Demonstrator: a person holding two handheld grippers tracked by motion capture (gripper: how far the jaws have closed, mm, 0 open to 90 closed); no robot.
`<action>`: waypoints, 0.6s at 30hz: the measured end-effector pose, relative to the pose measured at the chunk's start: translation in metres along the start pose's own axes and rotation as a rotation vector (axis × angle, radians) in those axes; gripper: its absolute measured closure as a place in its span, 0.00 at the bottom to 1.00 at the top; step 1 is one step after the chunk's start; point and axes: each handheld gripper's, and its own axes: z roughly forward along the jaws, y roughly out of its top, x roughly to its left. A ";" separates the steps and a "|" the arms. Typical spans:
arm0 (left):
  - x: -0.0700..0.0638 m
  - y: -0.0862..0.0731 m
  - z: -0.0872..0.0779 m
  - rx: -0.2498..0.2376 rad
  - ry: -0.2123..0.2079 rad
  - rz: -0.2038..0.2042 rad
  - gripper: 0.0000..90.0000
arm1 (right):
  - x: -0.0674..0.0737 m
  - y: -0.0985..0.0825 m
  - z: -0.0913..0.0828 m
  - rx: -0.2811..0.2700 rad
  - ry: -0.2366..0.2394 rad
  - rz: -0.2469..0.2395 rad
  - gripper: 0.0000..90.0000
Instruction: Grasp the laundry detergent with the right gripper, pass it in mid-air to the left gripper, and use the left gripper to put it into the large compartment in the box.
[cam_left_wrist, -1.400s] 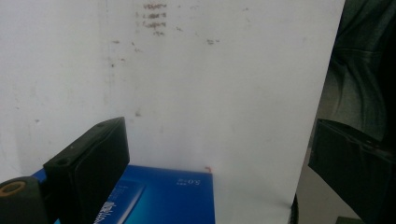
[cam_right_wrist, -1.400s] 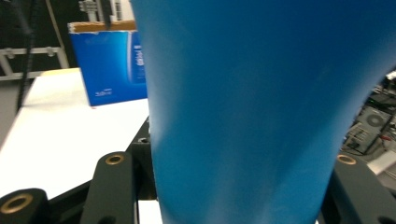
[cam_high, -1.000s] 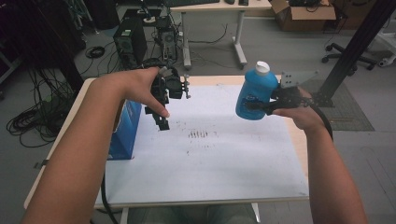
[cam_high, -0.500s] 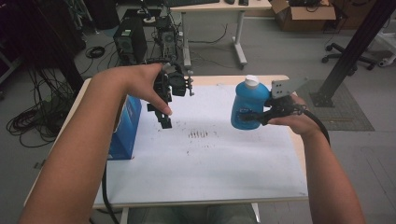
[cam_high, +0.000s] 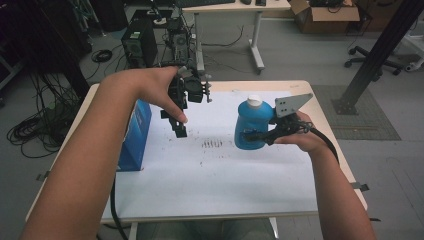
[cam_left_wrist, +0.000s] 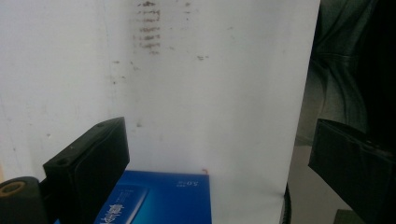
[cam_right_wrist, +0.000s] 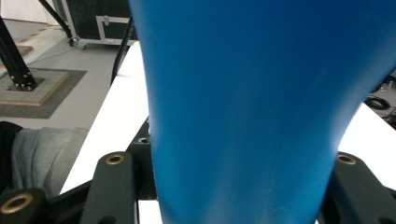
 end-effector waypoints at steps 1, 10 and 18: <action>0.000 0.001 0.000 0.001 -0.002 0.004 0.06 | 0.000 -0.001 0.003 0.000 0.006 0.000 0.50; -0.003 0.005 -0.002 -0.009 0.007 0.018 0.06 | 0.002 -0.003 0.028 -0.006 0.041 -0.007 0.50; -0.005 0.008 -0.003 -0.003 0.010 0.025 0.06 | 0.003 -0.006 0.055 -0.009 0.073 -0.007 0.50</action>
